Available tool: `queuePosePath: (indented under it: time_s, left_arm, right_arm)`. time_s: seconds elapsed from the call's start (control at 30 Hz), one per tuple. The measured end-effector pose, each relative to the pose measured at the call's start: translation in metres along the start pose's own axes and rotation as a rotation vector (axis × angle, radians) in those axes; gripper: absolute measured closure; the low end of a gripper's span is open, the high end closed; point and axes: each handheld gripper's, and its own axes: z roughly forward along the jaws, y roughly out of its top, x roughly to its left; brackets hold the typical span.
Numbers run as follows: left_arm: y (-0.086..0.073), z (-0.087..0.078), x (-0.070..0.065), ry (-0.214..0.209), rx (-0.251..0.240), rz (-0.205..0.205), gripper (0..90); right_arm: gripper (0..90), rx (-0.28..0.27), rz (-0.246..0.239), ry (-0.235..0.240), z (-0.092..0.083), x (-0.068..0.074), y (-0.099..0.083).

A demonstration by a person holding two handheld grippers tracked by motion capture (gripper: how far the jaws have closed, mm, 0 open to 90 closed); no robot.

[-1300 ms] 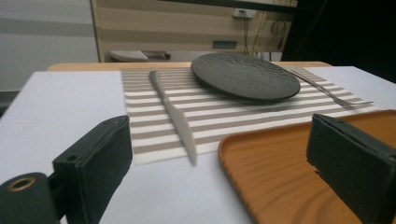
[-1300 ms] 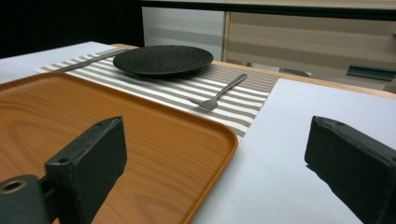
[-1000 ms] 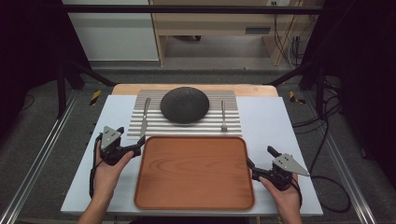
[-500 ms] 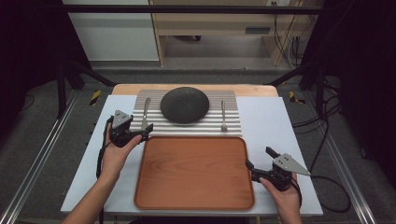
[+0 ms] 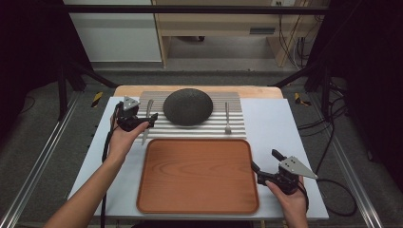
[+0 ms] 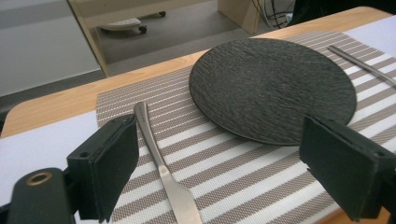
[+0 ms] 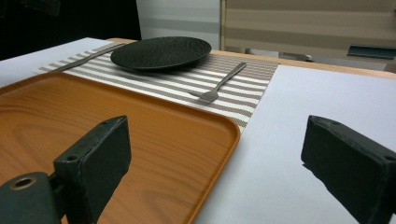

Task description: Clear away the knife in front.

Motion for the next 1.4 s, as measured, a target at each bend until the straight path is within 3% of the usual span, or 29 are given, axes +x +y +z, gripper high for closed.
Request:
queuePosePath:
  time_s: [0.13,0.37,0.5,0.73,1.1,1.4]
  left_arm:
    - [0.001,0.008,0.005,0.014,0.015,0.004,13.0]
    - [-0.004,0.023,0.014,0.016,0.042,-0.038,18.3]
    - [-0.009,0.032,0.022,0.034,0.056,-0.029,22.2]
    - [-0.017,0.043,0.033,0.053,0.065,-0.074,24.4]
    - [-0.030,0.055,0.038,0.093,0.062,-0.112,32.9]
    - [-0.040,0.067,0.037,0.081,0.106,-0.127,43.9]
  right_arm:
    - [8.3,0.008,-0.009,0.003,0.000,0.002,0.000]
    - [8.3,0.016,-0.011,0.006,0.001,0.002,-0.001]
    - [8.5,0.003,0.013,0.009,0.000,0.002,0.001]
    - [8.5,0.018,-0.010,0.002,0.001,0.004,0.000]
    - [8.4,0.028,-0.004,-0.003,0.001,0.002,-0.001]
    - [8.4,0.023,0.009,-0.002,0.000,0.000,-0.001]
